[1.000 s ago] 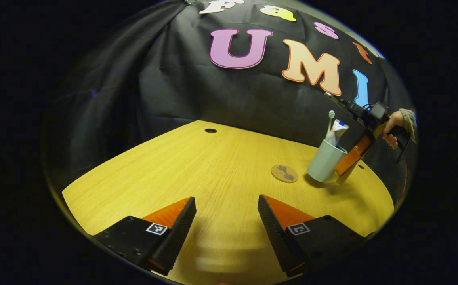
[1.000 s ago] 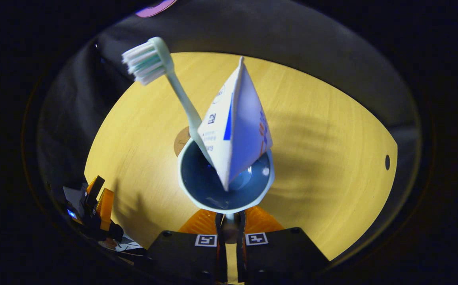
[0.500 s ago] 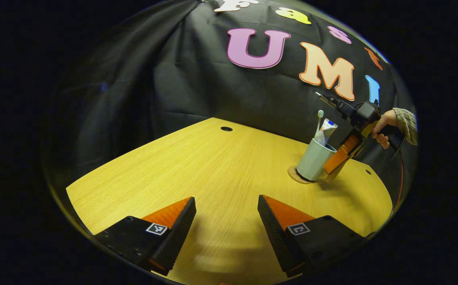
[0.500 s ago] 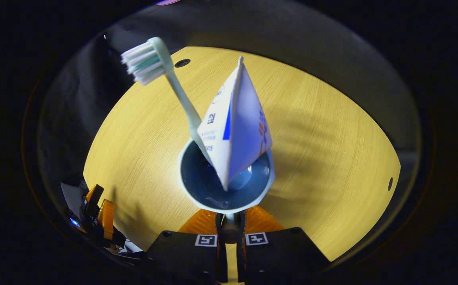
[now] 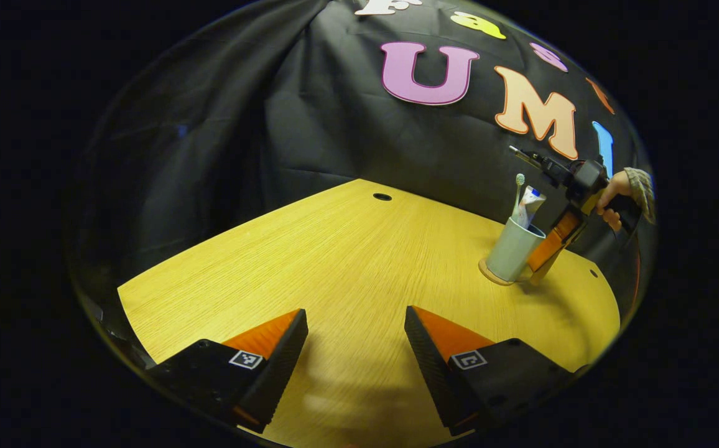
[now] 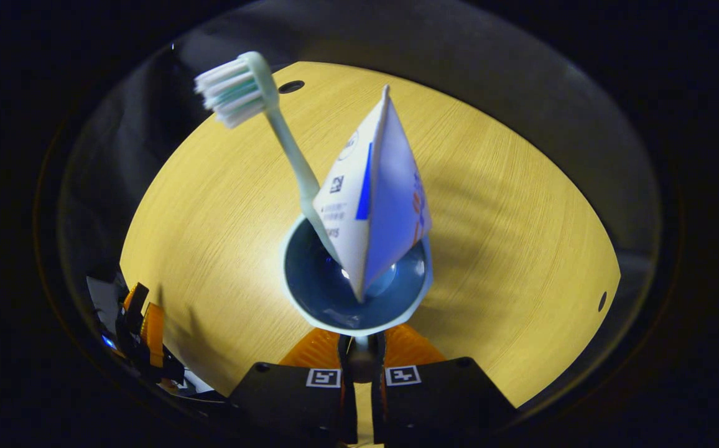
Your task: Put the toothbrush and toothpaste on the desktop into the cup, then pick up the cup and place it on the coaster on the desktop.
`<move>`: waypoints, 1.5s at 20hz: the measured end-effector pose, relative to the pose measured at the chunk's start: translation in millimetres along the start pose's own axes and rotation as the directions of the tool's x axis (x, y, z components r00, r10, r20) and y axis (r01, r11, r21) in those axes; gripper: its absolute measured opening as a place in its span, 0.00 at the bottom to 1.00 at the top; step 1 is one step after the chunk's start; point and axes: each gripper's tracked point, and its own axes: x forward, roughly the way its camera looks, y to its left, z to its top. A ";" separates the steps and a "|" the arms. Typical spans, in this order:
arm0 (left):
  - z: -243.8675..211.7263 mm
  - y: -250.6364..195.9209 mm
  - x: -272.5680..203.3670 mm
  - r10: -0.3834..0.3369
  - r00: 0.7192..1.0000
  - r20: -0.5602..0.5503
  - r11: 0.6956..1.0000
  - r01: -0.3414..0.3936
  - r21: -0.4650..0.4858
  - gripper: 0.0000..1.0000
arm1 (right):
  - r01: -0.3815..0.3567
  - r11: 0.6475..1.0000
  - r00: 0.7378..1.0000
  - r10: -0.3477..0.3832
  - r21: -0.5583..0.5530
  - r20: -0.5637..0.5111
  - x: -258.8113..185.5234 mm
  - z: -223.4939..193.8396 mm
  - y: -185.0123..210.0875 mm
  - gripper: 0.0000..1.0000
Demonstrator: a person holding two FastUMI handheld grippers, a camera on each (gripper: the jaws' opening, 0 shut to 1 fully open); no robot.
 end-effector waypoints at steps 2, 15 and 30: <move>0.3 -0.5 -1.8 0.004 1.000 0.003 1.000 -0.004 0.002 0.93 | -0.005 1.000 1.000 0.004 -0.013 -0.005 -0.1 -0.2 -0.6 0.12; -0.7 7.9 -7.6 0.030 1.000 0.008 1.000 -0.030 0.005 0.93 | 0.023 0.997 1.000 -0.023 -0.074 -0.003 3.1 -0.4 -4.5 0.23; 35.3 -39.6 -17.5 -0.103 0.994 0.031 0.990 0.099 0.102 0.93 | -0.054 0.992 0.948 0.016 0.112 0.319 -61.2 -4.0 -30.4 0.99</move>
